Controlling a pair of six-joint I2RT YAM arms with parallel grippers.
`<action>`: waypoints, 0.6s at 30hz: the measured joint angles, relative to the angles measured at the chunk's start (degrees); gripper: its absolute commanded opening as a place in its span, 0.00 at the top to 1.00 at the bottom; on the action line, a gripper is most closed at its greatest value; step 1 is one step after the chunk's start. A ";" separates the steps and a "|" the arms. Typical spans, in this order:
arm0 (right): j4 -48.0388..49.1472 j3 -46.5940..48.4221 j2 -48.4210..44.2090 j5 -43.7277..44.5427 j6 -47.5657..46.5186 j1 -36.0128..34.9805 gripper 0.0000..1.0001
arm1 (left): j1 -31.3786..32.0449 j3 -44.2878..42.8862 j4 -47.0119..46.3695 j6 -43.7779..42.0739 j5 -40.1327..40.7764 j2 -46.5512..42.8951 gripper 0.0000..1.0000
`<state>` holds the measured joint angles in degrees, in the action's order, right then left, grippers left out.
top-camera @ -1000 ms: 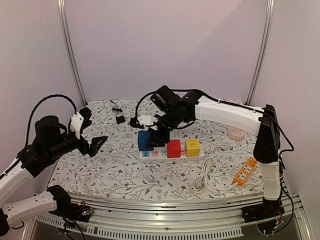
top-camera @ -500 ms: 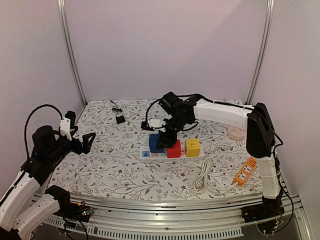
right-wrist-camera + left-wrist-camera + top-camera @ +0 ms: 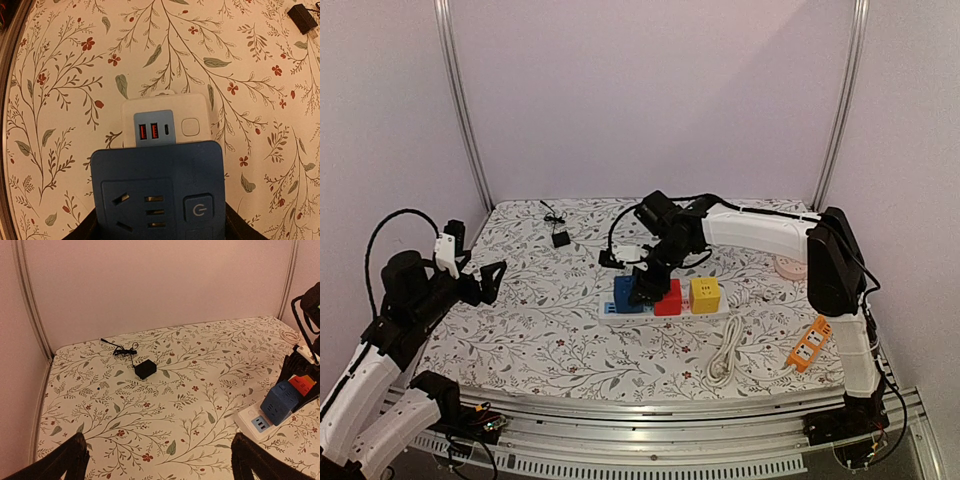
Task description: Insert the plug
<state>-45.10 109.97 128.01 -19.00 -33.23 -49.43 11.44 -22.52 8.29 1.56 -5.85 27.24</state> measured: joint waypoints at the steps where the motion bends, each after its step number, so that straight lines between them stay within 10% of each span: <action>1: 0.00 0.00 0.02 0.00 0.04 -0.02 1.00 | 0.00 0.00 -0.09 0.00 -0.02 0.00 0.01; 18: 2.82 -2.43 0.83 2.86 1.11 -0.72 1.00 | -0.28 0.00 -0.74 -0.02 -0.59 -0.02 0.01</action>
<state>-42.28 107.55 128.84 -16.14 -32.12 -50.15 11.16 -22.52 7.55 1.54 -6.44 27.22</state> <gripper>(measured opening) 0.607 0.995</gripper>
